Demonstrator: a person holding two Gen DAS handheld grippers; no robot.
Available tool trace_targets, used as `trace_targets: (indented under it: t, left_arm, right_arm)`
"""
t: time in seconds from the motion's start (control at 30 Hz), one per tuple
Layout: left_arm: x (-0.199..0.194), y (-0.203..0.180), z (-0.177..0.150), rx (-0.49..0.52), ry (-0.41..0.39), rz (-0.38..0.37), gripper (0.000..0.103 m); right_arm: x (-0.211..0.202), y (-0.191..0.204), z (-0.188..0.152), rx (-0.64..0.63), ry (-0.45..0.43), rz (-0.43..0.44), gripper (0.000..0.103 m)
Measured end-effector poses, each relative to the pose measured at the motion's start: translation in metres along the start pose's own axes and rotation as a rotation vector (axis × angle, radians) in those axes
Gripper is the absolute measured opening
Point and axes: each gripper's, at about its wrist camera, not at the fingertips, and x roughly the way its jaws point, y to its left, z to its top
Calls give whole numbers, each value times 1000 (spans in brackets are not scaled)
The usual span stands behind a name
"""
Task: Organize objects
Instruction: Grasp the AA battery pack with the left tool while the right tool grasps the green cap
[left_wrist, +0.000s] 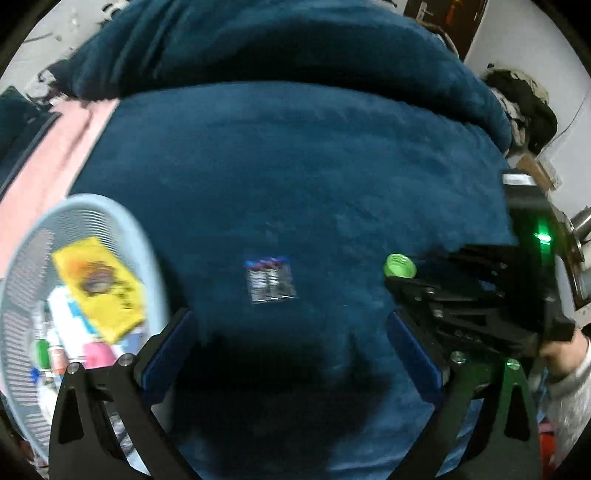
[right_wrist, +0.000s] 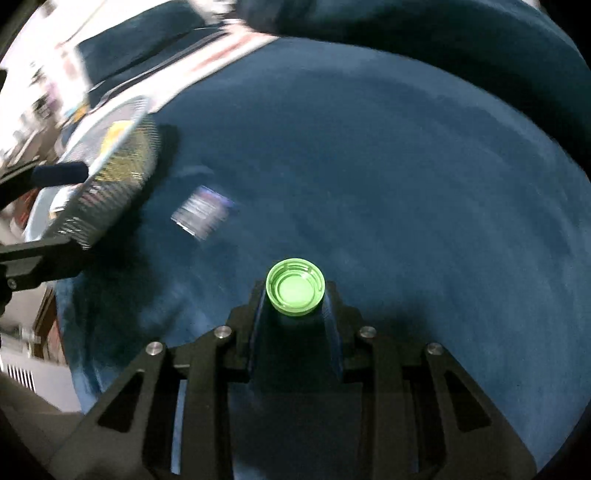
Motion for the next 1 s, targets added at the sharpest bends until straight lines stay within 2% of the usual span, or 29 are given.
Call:
trace_targets:
  t: [0.1, 0.13, 0.17, 0.3, 0.37, 0.43, 0.57, 0.63, 0.7, 0.77, 0.83, 0.9, 1.0]
  left_arm:
    - [26, -4, 2, 5, 48, 34, 102]
    - [32, -6, 2, 14, 48, 69, 101]
    - [36, -9, 2, 25, 38, 111, 101]
    - [48, -17, 11, 16, 24, 187, 101]
    - [50, -29, 16, 77, 2, 247, 101]
    - [48, -36, 17, 106, -30, 264, 101]
    - [65, -24, 19, -6, 9, 271, 100]
    - [74, -24, 18, -6, 1, 294, 100]
    - [80, -21, 18, -48, 15, 278, 100]
    - [88, -19, 15, -103, 39, 314, 103]
    - [93, -18, 12, -150, 51, 317, 103]
    - [92, -16, 12, -165, 38, 313, 103]
    - [85, 0, 7, -260, -6, 280, 103]
  right_arm:
    - [-7, -13, -12, 115, -29, 8, 31]
    - [-9, -15, -17, 144, -42, 14, 31]
    - [-10, -16, -21, 164, -52, 18, 31]
    - [-6, -11, -25, 239, -93, 7, 31]
    - [-4, -11, -24, 274, -112, -2, 32]
    - [-5, -11, -30, 314, -135, -6, 32]
    - [-6, -13, -32, 327, -146, -7, 32]
    - [-4, -9, -29, 327, -144, -12, 32]
    - [-8, -10, -35, 322, -144, -25, 32]
    - [-8, -8, -35, 318, -144, -36, 32]
    - [-9, -8, -38, 320, -146, -39, 32]
    - [-7, -8, -38, 324, -150, -39, 32]
    - [-8, -8, -39, 330, -154, -33, 32]
